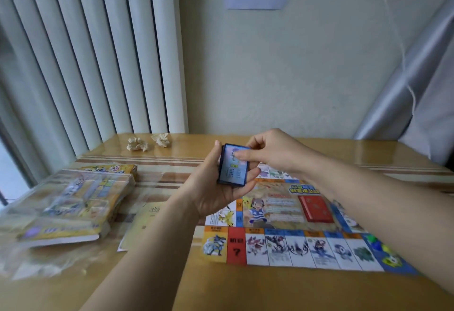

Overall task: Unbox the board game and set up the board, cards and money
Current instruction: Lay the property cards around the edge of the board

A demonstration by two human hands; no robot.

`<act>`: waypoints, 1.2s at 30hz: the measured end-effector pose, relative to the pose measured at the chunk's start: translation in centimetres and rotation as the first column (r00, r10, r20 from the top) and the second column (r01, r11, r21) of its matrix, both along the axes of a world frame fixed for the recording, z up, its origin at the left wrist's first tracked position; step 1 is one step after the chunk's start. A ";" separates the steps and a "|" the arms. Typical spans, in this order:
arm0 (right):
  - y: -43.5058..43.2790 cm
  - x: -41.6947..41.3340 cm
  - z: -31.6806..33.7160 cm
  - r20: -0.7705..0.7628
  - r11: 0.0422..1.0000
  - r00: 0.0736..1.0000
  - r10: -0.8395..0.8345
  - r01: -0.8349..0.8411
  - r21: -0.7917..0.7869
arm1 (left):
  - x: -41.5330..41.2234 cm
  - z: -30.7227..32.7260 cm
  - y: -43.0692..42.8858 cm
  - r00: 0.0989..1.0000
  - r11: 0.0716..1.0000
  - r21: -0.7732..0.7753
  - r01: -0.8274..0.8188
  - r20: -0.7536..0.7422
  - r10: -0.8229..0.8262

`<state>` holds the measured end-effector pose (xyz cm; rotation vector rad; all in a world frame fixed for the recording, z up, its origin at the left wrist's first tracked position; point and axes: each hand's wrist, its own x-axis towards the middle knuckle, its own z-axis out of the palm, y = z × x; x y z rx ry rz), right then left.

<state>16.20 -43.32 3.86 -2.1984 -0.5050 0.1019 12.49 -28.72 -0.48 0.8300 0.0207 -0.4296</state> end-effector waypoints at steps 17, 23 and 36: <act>-6.8 -5.9 -2.6 -0.089 0.956 0.977 -0.193 0.207 0.210 | -4.9 -1.9 -6.8 0.924 0.907 0.336 -0.256 0.361 0.127; -13.1 -8.2 -6.2 -0.260 0.956 0.933 -0.247 0.278 0.090 | -7.0 -5.4 -9.7 0.989 0.936 0.327 -0.133 0.110 0.102; -17.4 -11.5 -12.6 -0.056 0.891 0.960 -0.274 0.231 -0.392 | -9.7 -7.6 -10.7 0.988 0.991 0.126 -0.048 -0.143 0.066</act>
